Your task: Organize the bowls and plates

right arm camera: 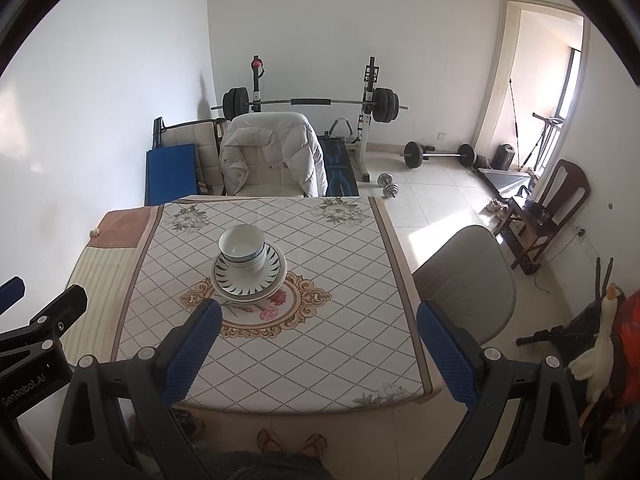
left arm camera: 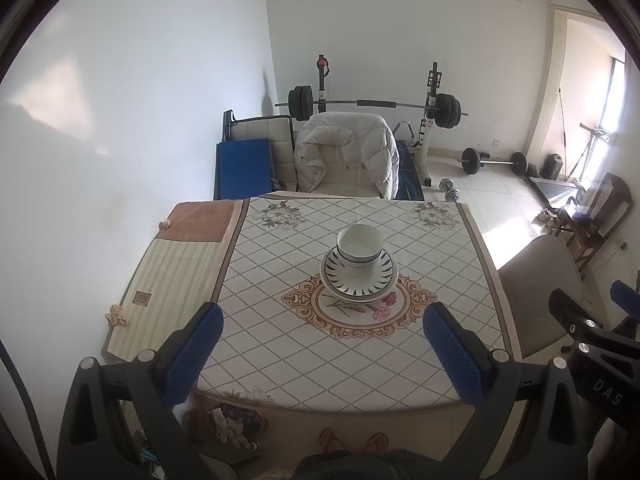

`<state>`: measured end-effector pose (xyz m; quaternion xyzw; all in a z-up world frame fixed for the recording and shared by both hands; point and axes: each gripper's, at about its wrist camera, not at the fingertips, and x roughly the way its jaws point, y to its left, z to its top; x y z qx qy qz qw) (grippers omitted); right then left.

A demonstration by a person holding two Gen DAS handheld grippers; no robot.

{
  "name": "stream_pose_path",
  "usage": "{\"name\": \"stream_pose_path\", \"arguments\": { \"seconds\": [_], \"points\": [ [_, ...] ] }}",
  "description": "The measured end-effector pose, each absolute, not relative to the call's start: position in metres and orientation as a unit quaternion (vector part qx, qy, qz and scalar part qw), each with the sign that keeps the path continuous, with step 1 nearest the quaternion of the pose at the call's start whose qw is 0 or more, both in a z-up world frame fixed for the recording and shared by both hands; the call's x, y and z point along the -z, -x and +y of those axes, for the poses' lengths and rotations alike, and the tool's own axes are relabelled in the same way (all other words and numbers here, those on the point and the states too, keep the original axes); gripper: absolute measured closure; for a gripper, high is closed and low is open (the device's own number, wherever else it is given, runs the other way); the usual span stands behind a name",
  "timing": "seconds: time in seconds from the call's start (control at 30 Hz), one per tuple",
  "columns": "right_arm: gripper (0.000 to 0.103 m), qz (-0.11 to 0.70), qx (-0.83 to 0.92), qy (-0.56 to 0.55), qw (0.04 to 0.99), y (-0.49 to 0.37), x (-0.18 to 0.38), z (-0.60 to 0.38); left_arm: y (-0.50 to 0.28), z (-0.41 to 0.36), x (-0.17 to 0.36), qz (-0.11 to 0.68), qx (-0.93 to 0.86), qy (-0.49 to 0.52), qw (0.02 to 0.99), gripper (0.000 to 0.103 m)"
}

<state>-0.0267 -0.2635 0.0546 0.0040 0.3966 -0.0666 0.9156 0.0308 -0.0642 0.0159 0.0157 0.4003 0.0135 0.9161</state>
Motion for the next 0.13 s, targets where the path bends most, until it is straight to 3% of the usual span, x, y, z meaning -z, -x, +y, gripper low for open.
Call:
{"name": "stream_pose_path", "arguments": {
  "seconds": [0.13],
  "points": [
    [0.003, 0.395, 0.068, -0.004, 0.916, 0.0266, -0.0547, -0.2634, -0.0289, -0.0664, -0.0186, 0.397, -0.013, -0.014, 0.918, 0.000]
  ]
}}
